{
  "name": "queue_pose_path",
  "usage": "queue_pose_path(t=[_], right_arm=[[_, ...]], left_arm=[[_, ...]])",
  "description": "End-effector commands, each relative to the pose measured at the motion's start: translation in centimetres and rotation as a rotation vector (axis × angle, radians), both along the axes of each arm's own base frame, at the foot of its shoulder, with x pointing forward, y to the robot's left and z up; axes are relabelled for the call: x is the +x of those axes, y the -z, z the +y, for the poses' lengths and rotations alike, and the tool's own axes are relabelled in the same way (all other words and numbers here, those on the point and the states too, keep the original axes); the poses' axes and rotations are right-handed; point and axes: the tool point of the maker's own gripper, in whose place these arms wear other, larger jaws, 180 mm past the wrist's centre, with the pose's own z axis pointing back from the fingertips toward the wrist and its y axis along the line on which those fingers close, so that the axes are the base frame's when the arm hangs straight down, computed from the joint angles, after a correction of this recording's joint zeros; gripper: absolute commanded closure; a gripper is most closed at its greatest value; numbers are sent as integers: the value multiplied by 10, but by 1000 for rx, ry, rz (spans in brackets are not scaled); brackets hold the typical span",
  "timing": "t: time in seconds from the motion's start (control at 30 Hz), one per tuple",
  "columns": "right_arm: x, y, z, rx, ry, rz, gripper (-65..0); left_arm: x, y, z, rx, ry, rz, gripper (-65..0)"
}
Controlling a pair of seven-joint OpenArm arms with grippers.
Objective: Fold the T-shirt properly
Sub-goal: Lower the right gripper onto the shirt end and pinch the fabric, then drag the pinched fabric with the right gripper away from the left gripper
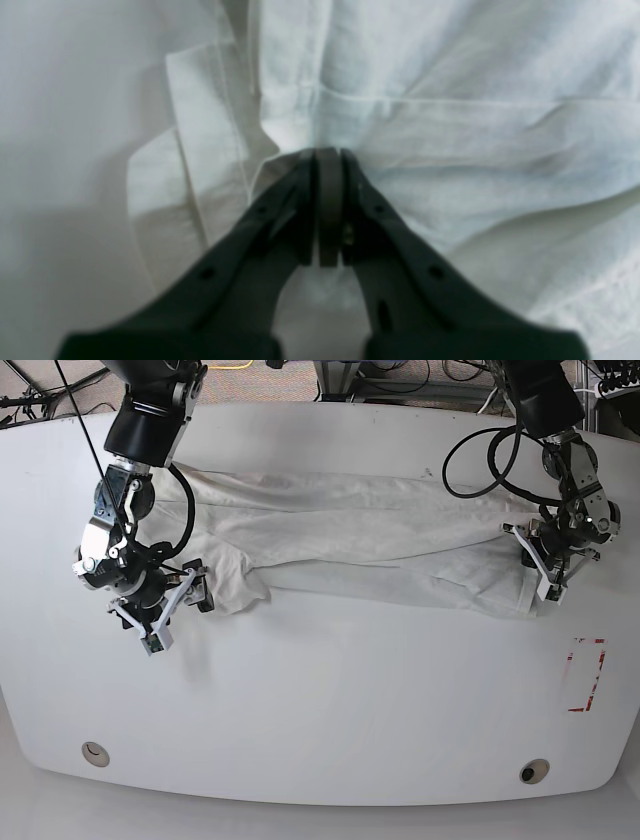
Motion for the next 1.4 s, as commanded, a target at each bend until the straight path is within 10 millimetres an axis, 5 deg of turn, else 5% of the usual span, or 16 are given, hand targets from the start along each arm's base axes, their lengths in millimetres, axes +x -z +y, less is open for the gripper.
queue_pose_path(t=[0.0, 0.5, 0.57, 0.83, 1.37], right_arm=[[12, -4, 7, 35, -19, -40, -482], [13, 31, 21, 143, -7, 5, -468], [13, 31, 21, 145, -7, 4, -415], [22, 7, 22, 127, -19, -68, -5], [-13, -43, 27, -31, -67, -155, -36]], left_arm=[[-27, 20, 7, 56, 3, 141, -3], [-34, 24, 8, 58, 4, 157, -3], [-35, 25, 8, 57, 4, 158, -3], [-37, 26, 8, 56, 4, 162, -3], [-37, 26, 7, 55, 4, 162, -3]])
